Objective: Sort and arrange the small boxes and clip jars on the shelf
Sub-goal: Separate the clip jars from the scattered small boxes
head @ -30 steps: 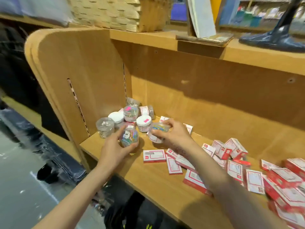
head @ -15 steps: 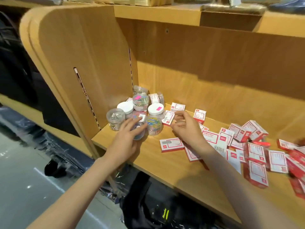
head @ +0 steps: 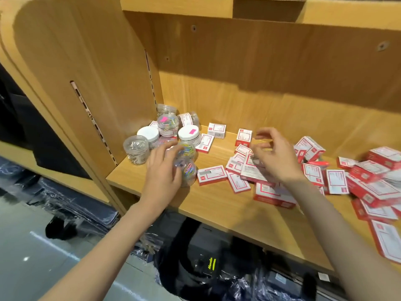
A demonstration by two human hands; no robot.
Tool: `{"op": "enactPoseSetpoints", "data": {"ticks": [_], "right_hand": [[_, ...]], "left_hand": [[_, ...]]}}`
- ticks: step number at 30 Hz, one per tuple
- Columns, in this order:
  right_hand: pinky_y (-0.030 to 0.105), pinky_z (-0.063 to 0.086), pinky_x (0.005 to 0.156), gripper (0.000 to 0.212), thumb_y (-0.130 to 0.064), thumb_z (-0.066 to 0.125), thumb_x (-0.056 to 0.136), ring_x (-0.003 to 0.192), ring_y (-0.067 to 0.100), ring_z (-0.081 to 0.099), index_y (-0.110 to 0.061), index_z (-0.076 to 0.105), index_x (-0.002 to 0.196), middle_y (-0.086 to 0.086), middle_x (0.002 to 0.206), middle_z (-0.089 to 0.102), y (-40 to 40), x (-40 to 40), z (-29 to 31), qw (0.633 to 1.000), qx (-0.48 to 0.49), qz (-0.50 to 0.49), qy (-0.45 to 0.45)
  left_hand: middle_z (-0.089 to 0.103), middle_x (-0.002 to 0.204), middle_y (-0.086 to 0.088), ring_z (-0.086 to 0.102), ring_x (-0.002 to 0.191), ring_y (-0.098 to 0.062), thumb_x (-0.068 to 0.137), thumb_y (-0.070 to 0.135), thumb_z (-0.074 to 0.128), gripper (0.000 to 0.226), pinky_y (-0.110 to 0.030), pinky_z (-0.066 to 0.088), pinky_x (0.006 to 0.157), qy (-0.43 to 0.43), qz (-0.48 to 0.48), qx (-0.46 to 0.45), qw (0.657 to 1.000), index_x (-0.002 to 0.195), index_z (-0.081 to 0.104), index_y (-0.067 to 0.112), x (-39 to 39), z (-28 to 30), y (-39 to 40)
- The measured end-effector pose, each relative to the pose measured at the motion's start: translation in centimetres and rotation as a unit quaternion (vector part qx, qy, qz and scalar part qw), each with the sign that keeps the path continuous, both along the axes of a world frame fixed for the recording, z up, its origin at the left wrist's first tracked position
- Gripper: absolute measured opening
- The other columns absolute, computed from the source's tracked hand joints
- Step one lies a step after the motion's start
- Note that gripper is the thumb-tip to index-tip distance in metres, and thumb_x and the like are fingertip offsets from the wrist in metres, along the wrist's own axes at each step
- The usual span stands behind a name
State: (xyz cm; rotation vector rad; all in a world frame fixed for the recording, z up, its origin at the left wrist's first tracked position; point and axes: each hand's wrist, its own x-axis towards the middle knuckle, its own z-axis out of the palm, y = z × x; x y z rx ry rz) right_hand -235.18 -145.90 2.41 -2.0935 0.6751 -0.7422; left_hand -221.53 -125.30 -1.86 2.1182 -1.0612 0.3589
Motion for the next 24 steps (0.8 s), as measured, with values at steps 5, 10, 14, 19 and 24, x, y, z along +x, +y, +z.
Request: {"op": "enactPoseSetpoints", "data": {"ticks": [5,10,14,19,24], "right_hand": [[0.021,0.041,0.076,0.032,-0.005,0.058,0.084,0.081,0.012,0.054,-0.011,0.053,0.115,-0.001,0.104,0.057,-3.8,-6.3,1.3,0.997,-0.018,-0.069,-0.006],[0.025,0.042,0.077,0.032,-0.009,0.061,0.084,0.089,0.016,0.054,-0.006,0.054,0.115,0.004,0.102,0.056,-7.9,-14.9,1.2,0.989,-0.059,-0.138,0.01],[0.033,0.031,0.087,0.047,-0.031,0.052,0.075,0.102,0.032,0.049,-0.004,0.056,0.113,0.014,0.106,0.053,-11.7,-22.6,1.2,0.959,-0.181,-0.199,0.087],[0.046,0.019,0.109,0.086,-0.054,0.071,0.068,0.136,0.037,0.018,-0.026,0.032,0.139,0.023,0.142,0.028,-18.0,-28.7,0.8,0.93,-0.185,-0.226,0.223],[0.036,0.03,0.102,0.077,-0.044,0.072,0.074,0.128,0.028,0.035,-0.019,0.035,0.137,0.016,0.14,0.035,-21.7,-29.3,1.6,0.963,-0.09,-0.237,0.087]], "left_hand": [[0.052,0.122,-0.008,0.041,0.116,-0.021,0.077,0.008,0.044,0.04,-0.031,0.03,0.097,-0.003,-0.049,-0.021,0.999,0.116,0.056,0.009,-3.7,1.6,-4.6],[0.053,0.12,-0.008,0.044,0.114,-0.021,0.079,0.021,0.036,0.043,-0.037,0.036,0.096,0.004,-0.145,-0.03,0.989,0.115,0.057,0.008,-10.0,2.4,-11.6],[0.052,0.121,-0.01,0.048,0.111,-0.025,0.077,0.02,0.036,0.046,-0.037,0.036,0.094,0.014,-0.216,-0.022,0.976,0.117,0.056,0.007,-15.9,2.9,-17.4],[0.051,0.123,-0.01,0.044,0.116,-0.023,0.078,0.025,0.036,0.05,-0.034,0.031,0.101,0.039,-0.262,0.005,0.964,0.121,0.053,0.009,-21.2,2.8,-22.5],[0.052,0.123,-0.009,0.048,0.113,-0.029,0.078,0.031,0.037,0.053,-0.039,0.034,0.097,0.001,-0.295,0.049,0.954,0.124,0.05,0.008,-24.9,1.7,-26.3]]}}
